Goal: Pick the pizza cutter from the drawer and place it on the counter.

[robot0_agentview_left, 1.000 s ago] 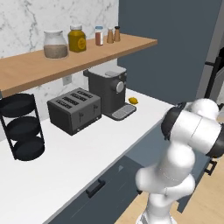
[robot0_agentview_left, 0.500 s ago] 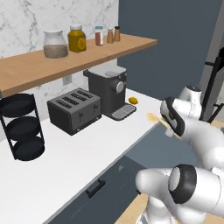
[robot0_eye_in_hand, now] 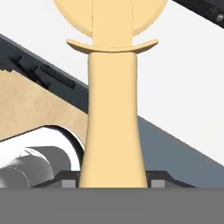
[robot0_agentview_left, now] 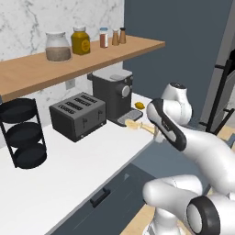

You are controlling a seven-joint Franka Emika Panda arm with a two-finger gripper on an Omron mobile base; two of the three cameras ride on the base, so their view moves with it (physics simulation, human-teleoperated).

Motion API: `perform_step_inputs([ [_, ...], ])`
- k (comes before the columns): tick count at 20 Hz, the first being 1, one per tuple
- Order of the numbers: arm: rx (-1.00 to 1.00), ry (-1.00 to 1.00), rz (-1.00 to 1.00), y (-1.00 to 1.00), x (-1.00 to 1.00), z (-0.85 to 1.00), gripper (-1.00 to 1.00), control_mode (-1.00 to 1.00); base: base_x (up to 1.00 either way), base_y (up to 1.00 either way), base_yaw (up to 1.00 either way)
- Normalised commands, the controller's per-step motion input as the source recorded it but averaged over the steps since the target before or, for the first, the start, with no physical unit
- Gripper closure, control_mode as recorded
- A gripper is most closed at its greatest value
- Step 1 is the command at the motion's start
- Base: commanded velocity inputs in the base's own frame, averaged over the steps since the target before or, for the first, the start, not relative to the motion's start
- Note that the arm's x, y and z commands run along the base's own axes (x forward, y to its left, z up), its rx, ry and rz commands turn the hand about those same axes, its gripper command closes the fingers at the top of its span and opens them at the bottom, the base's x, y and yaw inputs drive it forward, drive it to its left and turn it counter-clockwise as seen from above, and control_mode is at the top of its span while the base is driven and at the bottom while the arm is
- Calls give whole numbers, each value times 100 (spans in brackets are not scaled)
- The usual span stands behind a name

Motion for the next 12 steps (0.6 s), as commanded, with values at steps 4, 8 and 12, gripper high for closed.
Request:
perform_step_inputs([
  [4,0,2,69,97,4,1,100,-100,0,0,0],
  [8,-2,1,58,83,53,0,100,-100,0,0,0],
  [12,-17,0,34,95,68,-15,100,-100,0,0,0],
])
